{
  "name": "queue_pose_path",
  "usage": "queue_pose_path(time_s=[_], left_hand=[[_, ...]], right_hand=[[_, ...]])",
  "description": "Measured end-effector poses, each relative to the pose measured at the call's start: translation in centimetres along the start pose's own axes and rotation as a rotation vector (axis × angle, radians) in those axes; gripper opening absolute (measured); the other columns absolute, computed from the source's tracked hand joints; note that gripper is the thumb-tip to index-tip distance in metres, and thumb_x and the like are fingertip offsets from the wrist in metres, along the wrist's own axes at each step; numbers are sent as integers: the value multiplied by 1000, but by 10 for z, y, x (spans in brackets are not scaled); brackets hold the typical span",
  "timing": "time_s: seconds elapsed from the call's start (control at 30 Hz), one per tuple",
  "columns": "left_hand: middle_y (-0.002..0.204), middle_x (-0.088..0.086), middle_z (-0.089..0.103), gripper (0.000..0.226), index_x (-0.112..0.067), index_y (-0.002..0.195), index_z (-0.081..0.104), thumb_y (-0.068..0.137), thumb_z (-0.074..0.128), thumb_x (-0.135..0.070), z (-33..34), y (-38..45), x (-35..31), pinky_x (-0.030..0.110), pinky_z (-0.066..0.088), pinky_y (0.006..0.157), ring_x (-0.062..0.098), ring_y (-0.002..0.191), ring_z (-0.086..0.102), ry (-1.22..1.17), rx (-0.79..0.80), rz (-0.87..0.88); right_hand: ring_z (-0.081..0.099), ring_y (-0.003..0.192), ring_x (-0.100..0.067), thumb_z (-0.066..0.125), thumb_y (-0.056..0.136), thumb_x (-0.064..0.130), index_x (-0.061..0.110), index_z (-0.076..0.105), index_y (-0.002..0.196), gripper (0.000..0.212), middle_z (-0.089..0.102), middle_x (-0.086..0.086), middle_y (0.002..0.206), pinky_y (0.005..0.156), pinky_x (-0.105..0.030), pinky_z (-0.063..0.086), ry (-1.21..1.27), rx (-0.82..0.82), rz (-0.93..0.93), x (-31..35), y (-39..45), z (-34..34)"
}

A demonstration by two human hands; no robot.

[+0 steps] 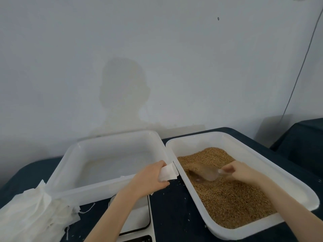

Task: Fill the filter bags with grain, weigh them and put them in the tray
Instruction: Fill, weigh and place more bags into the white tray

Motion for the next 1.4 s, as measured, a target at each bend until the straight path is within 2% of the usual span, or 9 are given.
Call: queue_pose_path(time_s=[0.17,0.27,0.33,0.53,0.63,0.77,1.1,1.23,1.4], left_hand=[[92,-9,59,30,-30,99,47,77,66,-36,-1,-2,4,26,46,68,9,81,56,-8,-5,-10],[89,-9,58,29,-30,97,46,77,66,-36,0,-2,3,27,44,68,11,80,56,-30,-13,-6],[86,-9,58,28,-30,95,47,76,67,-37,-1,-4,5,26,44,66,9,76,55,-93,-18,-10],[93,-6,62,33,-25,104,54,78,71,-37,-11,-15,24,21,47,70,8,82,59,-220,-29,-83],[91,-17,58,34,-33,106,50,79,71,-40,-26,-26,38,8,38,62,-5,81,54,-206,-58,-114],[94,-16,58,37,-34,108,50,79,71,-42,-46,-44,55,7,39,60,-6,81,55,-230,-80,-162],[94,-18,60,41,-41,95,48,68,72,-61,-59,-74,77,14,40,65,-4,84,56,-156,-53,-177],[95,-22,58,45,-44,101,46,69,70,-63,-58,-77,76,13,40,65,-4,85,56,-150,-43,-168],[104,-18,56,58,-41,115,40,70,64,-68,-55,-79,77,22,41,71,6,92,55,-66,-40,-167]], right_hand=[[64,105,-15,68,84,1,17,64,122,42,67,1,118,92,-29,53,42,-98,37,0,-1,-19],[63,107,-12,66,82,-4,17,64,123,46,67,3,120,92,-27,51,101,-87,-2,4,-4,-21],[63,105,-8,66,82,-3,21,65,121,46,67,6,118,87,-22,49,149,-79,-44,11,-6,-21],[67,98,-3,70,82,3,38,68,109,45,71,18,107,88,-26,54,230,-44,-206,62,-13,-24],[66,102,-5,70,83,5,34,68,114,43,70,21,109,93,-27,52,221,22,-310,99,-15,-19],[63,104,3,71,83,7,34,67,118,44,69,23,111,90,-20,50,193,116,-406,140,-19,-5],[63,102,6,69,82,8,33,70,114,40,69,23,109,84,-14,51,112,197,-427,181,-18,21],[60,99,13,71,81,10,37,70,111,40,68,26,109,85,-10,48,44,174,-424,193,-17,24],[57,87,24,70,82,6,38,67,108,42,64,36,92,67,2,42,23,190,-436,206,-18,31]])
Point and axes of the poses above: each hand's wrist, its own y-axis towards the middle knuckle, its own z-axis out of the palm, x = y × z, the point moved 9 cm from there along y, towards the middle knuckle
